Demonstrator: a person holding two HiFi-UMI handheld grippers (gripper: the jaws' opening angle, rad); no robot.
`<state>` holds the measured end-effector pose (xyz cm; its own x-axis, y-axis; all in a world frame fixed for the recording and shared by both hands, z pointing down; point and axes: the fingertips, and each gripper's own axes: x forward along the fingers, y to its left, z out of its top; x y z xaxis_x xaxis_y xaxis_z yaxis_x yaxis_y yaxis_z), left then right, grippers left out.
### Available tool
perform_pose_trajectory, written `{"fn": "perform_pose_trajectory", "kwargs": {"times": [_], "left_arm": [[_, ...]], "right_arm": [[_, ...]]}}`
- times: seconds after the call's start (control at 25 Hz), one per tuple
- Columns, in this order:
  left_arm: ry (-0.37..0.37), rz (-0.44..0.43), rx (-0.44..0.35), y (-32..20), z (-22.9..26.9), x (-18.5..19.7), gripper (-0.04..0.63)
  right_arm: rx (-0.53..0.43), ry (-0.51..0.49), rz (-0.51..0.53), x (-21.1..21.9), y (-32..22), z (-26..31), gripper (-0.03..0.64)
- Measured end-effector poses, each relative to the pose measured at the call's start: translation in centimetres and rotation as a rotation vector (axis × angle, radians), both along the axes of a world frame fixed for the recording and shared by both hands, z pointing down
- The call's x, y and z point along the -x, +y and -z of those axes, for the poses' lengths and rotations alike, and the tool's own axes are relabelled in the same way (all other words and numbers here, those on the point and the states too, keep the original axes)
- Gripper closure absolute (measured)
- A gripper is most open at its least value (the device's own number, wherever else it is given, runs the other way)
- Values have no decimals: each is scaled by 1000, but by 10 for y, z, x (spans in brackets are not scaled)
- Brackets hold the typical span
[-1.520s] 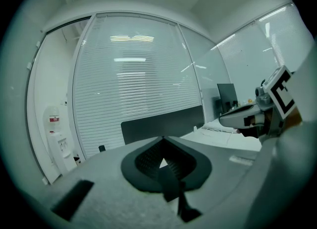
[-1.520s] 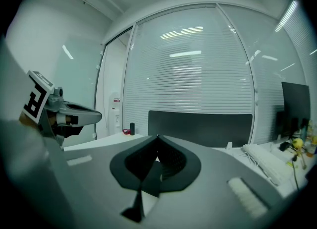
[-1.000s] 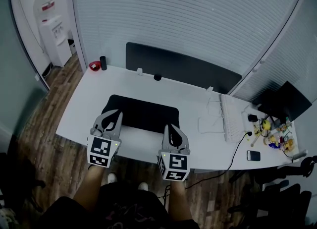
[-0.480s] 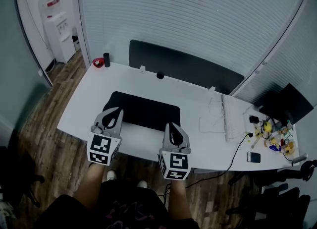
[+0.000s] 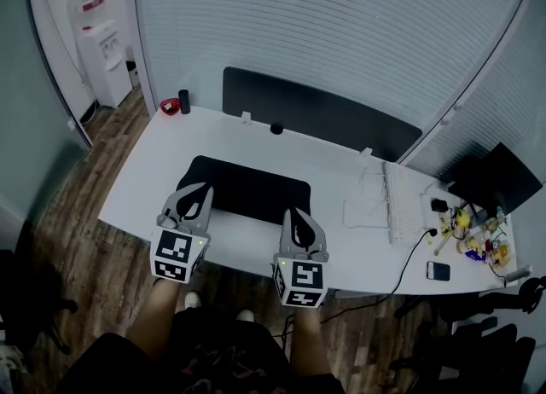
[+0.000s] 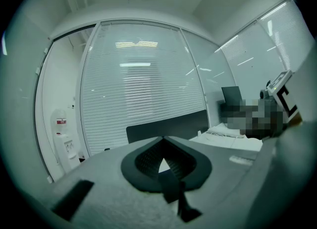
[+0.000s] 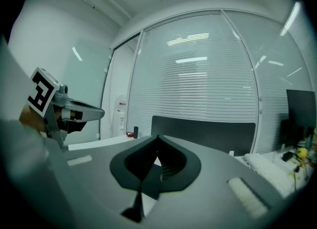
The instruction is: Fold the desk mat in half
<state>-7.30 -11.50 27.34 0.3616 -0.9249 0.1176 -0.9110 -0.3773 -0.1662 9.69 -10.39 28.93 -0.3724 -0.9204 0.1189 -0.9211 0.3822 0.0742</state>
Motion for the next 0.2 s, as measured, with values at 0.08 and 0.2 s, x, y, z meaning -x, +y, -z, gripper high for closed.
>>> {"fn": "perform_pose_trajectory", "kwargs": {"times": [0.08,0.2], "left_arm": [[3,2,3,-2,0,-1,594],[1,8,7,-5,-1,-2,594]], "right_arm": [[-1,3,-1,-3,-2,0,609],[-2,6,-1,-7,-5,0,609]]}}
